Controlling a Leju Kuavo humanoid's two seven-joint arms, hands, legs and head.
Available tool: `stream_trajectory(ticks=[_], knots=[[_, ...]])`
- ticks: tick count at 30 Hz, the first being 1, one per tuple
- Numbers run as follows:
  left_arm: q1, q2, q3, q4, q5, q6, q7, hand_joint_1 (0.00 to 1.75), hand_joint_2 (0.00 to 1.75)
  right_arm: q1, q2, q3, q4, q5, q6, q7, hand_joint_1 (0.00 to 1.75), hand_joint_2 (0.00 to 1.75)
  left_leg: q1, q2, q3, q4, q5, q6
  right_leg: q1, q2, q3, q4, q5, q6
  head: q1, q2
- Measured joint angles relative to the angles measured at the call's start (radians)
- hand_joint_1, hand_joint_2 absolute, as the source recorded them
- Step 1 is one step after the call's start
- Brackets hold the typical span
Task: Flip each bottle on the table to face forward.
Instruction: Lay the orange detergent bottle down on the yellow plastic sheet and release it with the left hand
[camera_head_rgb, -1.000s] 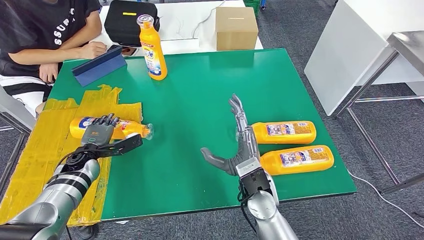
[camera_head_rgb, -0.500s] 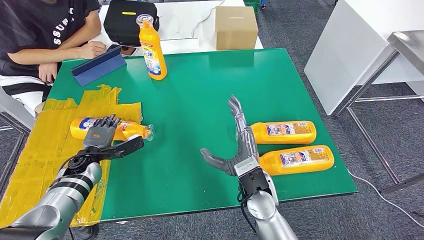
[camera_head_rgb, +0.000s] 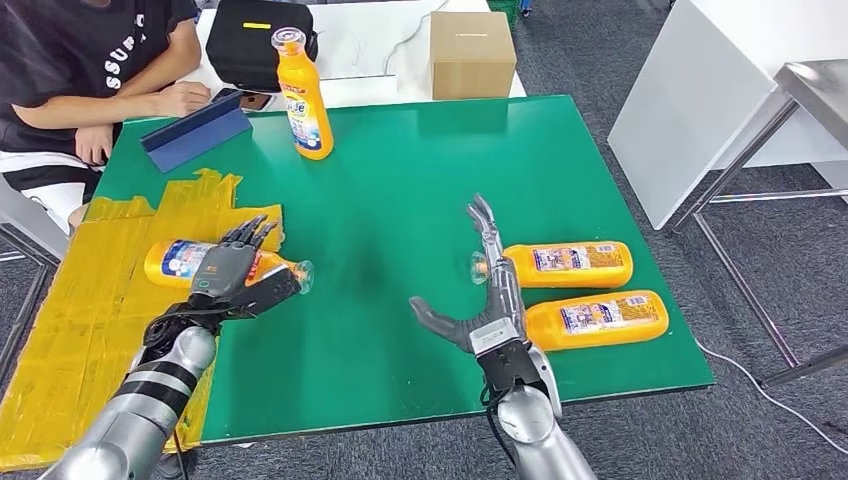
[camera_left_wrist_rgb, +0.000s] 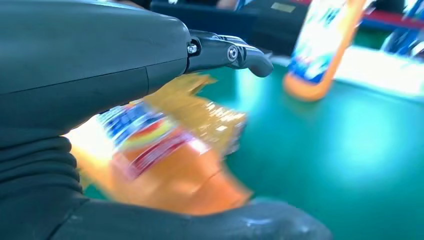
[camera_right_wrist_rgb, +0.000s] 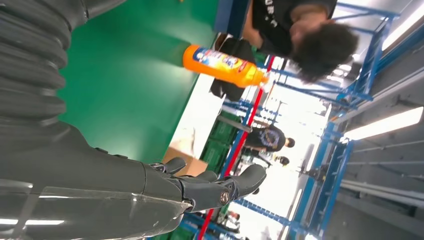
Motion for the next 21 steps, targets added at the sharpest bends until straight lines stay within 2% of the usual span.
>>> stream_trajectory(ticks=[4, 8, 21], knots=[[0.048, 0.001, -0.017, -0.137, 0.045, -0.006, 0.0, 0.0, 0.0, 0.013, -0.006, -0.014, -0.012, 0.004, -0.01, 0.0, 0.0, 1.75, 0.0, 0.0, 0.0, 0.0, 0.0, 0.0, 0.0, 0.0, 0.0, 0.0, 0.0, 0.0, 0.0, 0.0], [0.072, 0.003, -0.026, -0.208, 0.054, -0.008, 0.0, 0.0, 0.0, 0.018, -0.01, -0.022, -0.019, 0.007, -0.013, -0.001, 0.0, 1.75, 0.0, 0.0, 0.0, 0.0, 0.0, 0.0, 0.001, 0.0, 0.0, 0.0, 0.0, 0.0, 0.0, 0.0], [0.089, 0.006, -0.03, -0.265, 0.064, -0.006, 0.001, 0.0, 0.0, 0.022, -0.013, -0.025, -0.025, 0.007, -0.015, -0.001, 0.0, 1.75, 0.0, 0.0, 0.0, 0.0, 0.0, 0.0, 0.0, 0.0, 0.0, 0.0, 0.0, 0.0, 0.0, 0.0]])
